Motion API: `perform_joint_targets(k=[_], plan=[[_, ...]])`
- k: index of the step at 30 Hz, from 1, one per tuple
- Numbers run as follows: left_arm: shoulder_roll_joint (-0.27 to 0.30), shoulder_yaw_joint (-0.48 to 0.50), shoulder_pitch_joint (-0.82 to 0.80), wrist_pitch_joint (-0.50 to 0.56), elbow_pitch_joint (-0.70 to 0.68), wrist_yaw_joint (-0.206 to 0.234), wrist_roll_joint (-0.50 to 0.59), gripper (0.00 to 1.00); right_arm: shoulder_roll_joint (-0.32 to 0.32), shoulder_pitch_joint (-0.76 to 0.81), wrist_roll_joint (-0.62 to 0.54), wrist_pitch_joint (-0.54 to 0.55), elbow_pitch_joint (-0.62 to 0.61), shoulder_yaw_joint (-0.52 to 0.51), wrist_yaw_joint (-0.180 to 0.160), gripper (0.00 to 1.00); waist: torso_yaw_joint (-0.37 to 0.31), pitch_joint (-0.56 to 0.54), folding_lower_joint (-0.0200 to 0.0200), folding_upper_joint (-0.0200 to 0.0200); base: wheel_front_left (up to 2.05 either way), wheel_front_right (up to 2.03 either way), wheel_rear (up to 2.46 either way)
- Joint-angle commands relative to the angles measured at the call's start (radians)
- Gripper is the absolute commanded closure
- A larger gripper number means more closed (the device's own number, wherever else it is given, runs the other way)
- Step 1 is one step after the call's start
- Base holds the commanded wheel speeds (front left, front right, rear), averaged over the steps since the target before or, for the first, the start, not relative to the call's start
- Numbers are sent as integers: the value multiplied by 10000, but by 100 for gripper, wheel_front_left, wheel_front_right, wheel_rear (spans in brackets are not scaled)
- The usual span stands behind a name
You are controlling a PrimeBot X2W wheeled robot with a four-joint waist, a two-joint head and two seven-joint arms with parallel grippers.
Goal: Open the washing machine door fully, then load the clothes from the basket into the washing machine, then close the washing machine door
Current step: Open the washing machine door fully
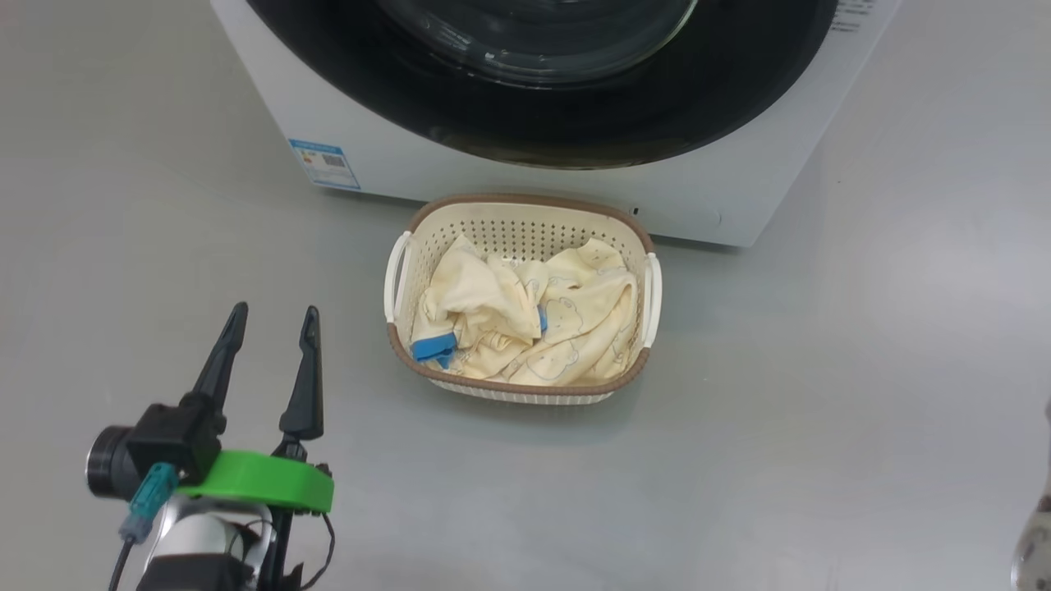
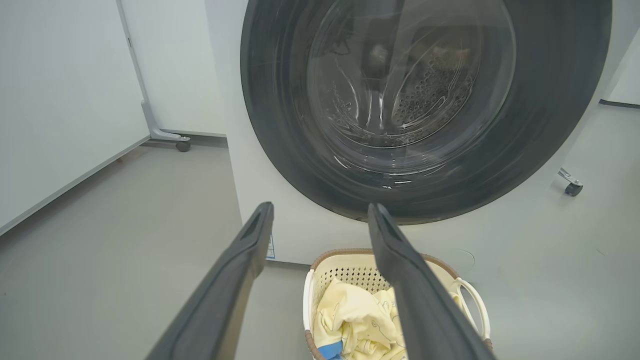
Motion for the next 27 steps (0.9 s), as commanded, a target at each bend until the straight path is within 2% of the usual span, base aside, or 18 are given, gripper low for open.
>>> perform_joint_targets(k=[1,5,14,19,27], plan=[[132,286,-478,-111,-284,7,-103,0,10,-688,377,111,-49,1,-30,100,260,356,-1,0,0,0,0],[77,99,-754,-111,-251,7,-158,0,254,-1473,1725,584,815,-569,-30,100,536,780,-1,0,0,0,0],[-66,-91,-1037,-111,-166,7,-218,0,484,-2398,3210,2172,1995,-487,-30,100,847,1145,-1,0,0,0,0],[-146,-154,-1137,-111,-125,6,-235,0,517,-2900,3899,2953,2387,-609,-30,100,969,1271,-1,0,0,0,0],[-207,-161,-1204,-111,-121,6,-280,0,497,-3539,4345,4006,3078,-681,-30,100,1102,1457,-1,0,0,0,0]])
